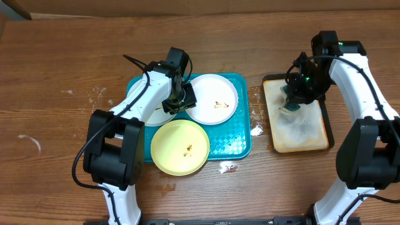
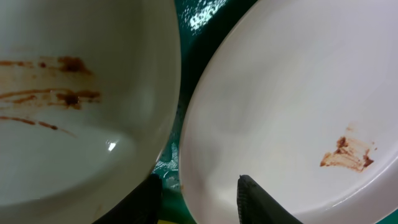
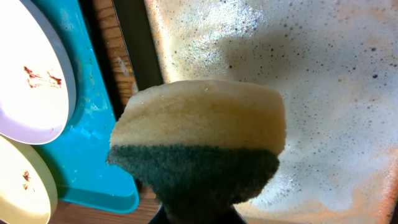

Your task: Clean dirty plates on tray and stack at the side

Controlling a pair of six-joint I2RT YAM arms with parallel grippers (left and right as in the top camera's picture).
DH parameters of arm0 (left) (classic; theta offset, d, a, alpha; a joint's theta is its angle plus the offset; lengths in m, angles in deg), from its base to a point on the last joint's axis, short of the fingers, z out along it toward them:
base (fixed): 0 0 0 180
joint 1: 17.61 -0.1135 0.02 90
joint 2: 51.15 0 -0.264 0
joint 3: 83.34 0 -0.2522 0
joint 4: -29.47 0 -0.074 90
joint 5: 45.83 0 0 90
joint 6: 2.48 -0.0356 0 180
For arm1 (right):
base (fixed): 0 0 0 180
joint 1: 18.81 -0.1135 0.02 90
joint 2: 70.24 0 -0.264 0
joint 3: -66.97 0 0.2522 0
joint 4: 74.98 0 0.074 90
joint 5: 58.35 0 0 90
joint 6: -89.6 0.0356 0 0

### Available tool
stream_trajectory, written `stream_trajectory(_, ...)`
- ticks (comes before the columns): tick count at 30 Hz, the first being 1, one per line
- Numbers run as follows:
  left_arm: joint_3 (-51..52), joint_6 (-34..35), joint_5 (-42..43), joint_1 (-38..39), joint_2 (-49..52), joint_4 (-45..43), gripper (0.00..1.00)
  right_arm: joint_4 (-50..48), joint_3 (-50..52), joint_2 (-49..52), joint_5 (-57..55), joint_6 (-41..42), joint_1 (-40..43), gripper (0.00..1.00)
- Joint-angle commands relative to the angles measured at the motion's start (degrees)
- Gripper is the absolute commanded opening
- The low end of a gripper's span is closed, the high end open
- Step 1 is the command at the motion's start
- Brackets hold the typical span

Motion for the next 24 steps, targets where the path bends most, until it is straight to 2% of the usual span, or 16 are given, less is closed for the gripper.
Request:
stream_trajectory(1, -1.0, 1.3, -1.2, 0.3, 0.9, -1.6, 0.42, 0.2, -1.3, -2.2, 0.0, 0.2, 0.0, 0.04)
stream_trajectory(7, -1.0, 1.3, -1.0, 1.0, 1.0, -3.1, 0.33, 0.4, -1.3, -2.2, 0.0, 0.2, 0.0, 0.04)
stream_trajectory(10, -1.0, 1.3, -1.0, 1.4, 1.3, -3.2, 0.41, 0.4, -1.3, -2.2, 0.0, 0.2, 0.0, 0.04)
stream_trajectory(17, -1.0, 1.4, 0.5, 1.7, 4.5, -3.2, 0.43, 0.3, -1.3, -2.2, 0.0, 0.2, 0.0, 0.04)
stream_trajectory(20, -1.0, 1.4, 1.4, 1.7, 6.7, -3.3, 0.35, 0.4, -1.3, -2.2, 0.0, 0.2, 0.0, 0.04)
stream_trajectory(23, -1.0, 1.3, 1.4, 1.7, 7.7, -3.5, 0.06, 0.4, -1.3, -2.2, 0.0, 0.2, 0.0, 0.04)
stream_trajectory(24, -1.0, 1.3, 1.4, 1.7, 7.7, -3.7, 0.04, 0.4, -1.3, -2.2, 0.0, 0.2, 0.0, 0.04)
